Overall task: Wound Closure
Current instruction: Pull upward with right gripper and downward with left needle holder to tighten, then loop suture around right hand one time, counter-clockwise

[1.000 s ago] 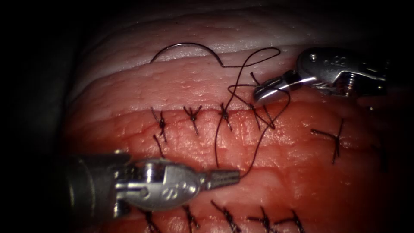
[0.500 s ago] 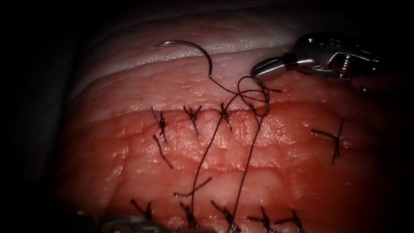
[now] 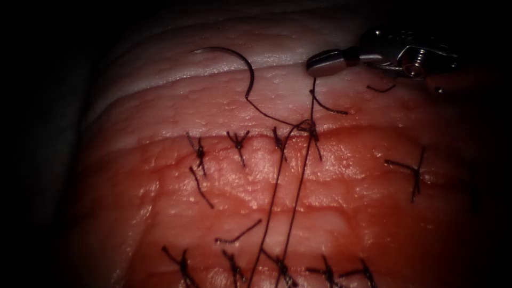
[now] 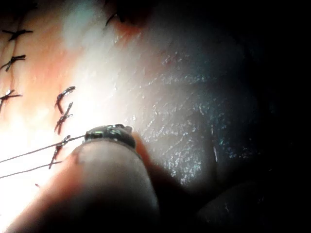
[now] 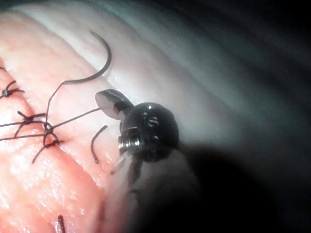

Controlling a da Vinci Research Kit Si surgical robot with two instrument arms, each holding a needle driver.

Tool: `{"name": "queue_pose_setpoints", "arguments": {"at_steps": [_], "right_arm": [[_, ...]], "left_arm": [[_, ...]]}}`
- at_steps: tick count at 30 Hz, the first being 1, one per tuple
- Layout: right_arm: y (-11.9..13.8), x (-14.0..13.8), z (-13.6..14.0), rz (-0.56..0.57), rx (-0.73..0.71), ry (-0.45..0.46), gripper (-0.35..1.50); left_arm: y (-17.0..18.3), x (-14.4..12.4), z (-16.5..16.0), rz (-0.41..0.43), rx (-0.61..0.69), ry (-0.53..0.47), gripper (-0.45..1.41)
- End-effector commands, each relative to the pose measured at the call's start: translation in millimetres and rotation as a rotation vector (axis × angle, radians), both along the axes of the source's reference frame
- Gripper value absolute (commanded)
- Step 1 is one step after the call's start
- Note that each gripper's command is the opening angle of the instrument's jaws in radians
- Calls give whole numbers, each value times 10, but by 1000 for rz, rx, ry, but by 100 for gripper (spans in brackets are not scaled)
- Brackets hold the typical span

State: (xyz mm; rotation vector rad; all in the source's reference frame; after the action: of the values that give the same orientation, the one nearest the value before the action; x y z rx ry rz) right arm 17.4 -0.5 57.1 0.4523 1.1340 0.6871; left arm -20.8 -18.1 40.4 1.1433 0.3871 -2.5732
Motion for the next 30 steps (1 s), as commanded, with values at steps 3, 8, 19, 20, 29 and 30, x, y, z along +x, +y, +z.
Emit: {"name": "queue_pose_setpoints", "arguments": {"at_steps": [3,8,19,20,29,30], "right_arm": [[2,7,4,12,-2,-14,-35],[5,3,6,33,-2,-44,-35],[15,-6,14,108,-7,-133,-35],[16,-7,15,113,-7,-141,-35],[17,-17,16,155,-6,-201,-35],[17,-17,16,157,-5,-203,-35]], "left_arm": [[-12,-5,-1,57,9,-15,-45],[-36,-7,-10,158,25,-23,-45],[-53,-18,-5,239,27,-46,-45],[-53,-20,-3,244,22,-50,-45],[-56,-24,13,259,48,-45,-45],[-57,-24,13,258,50,-45,-45]]}}
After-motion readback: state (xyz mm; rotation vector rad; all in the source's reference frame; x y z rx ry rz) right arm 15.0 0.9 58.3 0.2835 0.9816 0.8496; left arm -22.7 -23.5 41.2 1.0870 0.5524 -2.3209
